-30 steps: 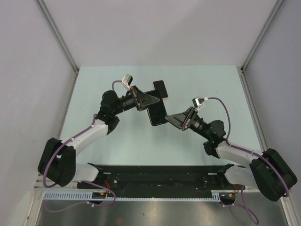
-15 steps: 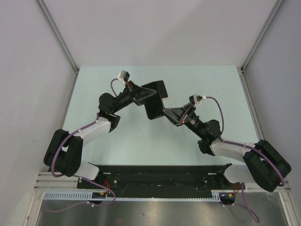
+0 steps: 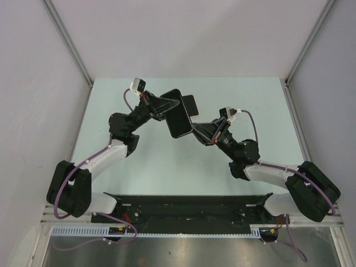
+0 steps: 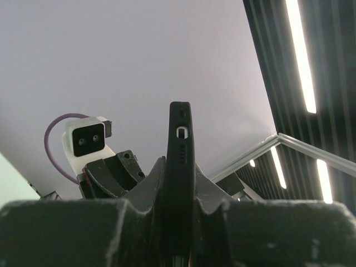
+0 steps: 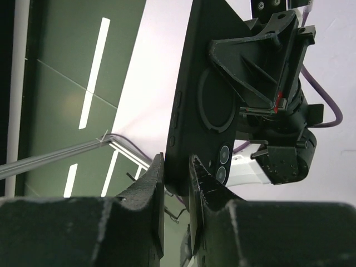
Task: Take the phone out of the phone case
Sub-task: Remove the phone case from the phone.
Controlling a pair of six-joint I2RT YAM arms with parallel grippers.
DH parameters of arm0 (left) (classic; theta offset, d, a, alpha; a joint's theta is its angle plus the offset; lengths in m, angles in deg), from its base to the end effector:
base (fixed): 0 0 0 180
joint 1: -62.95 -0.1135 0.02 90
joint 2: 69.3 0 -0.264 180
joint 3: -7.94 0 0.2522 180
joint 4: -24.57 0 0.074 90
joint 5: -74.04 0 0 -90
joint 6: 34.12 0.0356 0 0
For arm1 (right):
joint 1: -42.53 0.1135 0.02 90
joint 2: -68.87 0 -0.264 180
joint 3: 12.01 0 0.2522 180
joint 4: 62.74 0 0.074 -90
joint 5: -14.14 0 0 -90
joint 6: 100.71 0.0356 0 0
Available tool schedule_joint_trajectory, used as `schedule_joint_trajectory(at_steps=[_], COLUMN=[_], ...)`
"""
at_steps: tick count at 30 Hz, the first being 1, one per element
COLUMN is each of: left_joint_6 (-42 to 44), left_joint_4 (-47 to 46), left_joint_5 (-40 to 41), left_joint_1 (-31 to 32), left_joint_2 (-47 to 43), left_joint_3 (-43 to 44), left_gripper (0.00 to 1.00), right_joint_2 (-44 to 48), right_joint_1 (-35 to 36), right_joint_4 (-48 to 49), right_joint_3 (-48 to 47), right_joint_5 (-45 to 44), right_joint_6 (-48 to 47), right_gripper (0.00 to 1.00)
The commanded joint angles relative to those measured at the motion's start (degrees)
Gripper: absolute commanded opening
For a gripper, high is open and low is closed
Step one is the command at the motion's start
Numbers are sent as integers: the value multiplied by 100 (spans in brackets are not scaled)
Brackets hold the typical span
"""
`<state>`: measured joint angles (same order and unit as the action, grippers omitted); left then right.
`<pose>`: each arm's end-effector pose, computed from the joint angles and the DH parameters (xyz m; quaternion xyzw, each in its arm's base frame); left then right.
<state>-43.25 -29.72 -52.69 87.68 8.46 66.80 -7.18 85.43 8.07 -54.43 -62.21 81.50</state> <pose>0.2511 -0.1391 0.3492 -0.0402 0.5160 -0.8121 0.2693 0.1795 0.1783 0.2957 0.0875 0.4458 0.8421 0.2907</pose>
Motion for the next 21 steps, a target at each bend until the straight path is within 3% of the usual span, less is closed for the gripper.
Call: schedule_joint_trajectory(at_steps=[1,21], left_joint_6=[-783,-1363], left_joint_4=[-920,-1043], left_joint_5=[166,412], left_joint_1=[269,366], left_joint_2=[-603,-1192], left_joint_3=[526,377], left_gripper=[0,0], right_joint_2=[-384,-929], right_joint_1=[105,289], right_joint_4=[727,727], right_joint_3=[-104,-315], right_joint_5=[-196,-126], right_joint_6=[-71,-510], right_gripper=[0,0])
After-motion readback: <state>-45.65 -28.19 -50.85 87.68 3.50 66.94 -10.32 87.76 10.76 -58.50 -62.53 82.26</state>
